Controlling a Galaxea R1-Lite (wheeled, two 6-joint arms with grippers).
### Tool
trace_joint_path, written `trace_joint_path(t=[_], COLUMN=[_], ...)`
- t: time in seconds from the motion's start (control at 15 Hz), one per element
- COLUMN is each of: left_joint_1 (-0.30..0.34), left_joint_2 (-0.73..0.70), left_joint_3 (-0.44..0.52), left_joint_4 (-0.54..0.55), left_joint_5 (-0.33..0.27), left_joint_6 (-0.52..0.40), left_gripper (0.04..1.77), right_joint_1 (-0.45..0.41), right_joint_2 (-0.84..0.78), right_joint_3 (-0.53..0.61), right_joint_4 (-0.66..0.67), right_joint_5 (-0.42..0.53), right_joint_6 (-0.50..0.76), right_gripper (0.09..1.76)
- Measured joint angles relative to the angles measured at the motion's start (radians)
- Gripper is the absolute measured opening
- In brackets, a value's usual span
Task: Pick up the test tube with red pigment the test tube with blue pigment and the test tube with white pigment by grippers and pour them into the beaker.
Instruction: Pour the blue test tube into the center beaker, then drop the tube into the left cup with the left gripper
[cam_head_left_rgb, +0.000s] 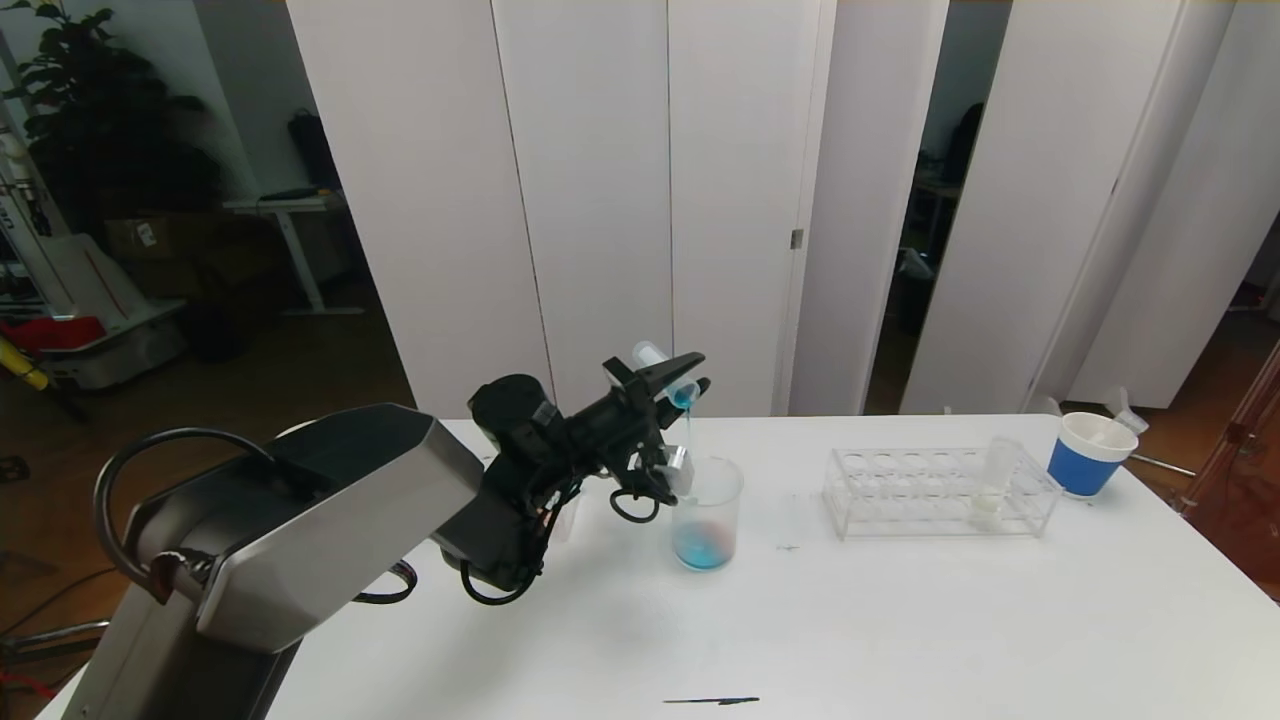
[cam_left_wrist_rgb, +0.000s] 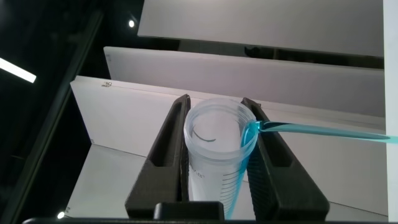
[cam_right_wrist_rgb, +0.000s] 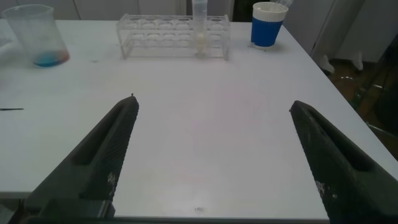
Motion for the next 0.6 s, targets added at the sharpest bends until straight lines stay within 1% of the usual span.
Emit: trace_joint_path(t=[0.6], left_joint_1=[0.005], left_joint_2=[-0.01], left_joint_3=[0.003], left_joint_4=[0.0], left_joint_5=[-0.003], left_joint_6=[0.005], left_gripper=[0.6], right_joint_1=[-0.001], right_joint_2=[0.0], right_joint_3=[0.0], right_joint_4=[0.0], right_joint_5=[0.0], right_joint_6=[0.0], right_gripper=[1.74])
